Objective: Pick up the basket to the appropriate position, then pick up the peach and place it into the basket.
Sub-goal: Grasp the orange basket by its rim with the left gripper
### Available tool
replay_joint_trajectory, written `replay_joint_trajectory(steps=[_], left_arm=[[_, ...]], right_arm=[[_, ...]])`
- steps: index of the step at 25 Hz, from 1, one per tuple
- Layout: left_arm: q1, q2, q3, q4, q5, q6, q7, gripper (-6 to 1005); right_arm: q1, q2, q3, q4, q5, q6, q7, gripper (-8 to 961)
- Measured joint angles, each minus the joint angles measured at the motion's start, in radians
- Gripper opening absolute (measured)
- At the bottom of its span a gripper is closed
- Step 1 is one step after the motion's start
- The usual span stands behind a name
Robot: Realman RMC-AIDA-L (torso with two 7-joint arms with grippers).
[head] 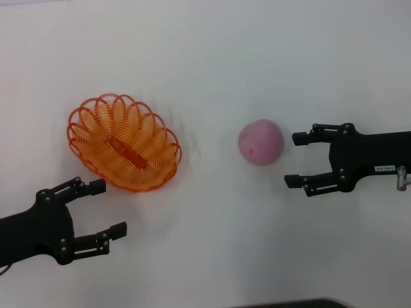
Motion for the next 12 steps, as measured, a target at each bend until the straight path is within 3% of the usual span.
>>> replay_joint_trajectory(steps=[12], left_arm=[[-0.002,0.001,-0.007,-0.003,-0.001,0.000,0.000,888]], right_arm=[[0.012,-0.001,0.004,0.029,0.002,-0.002,-0.037,924]])
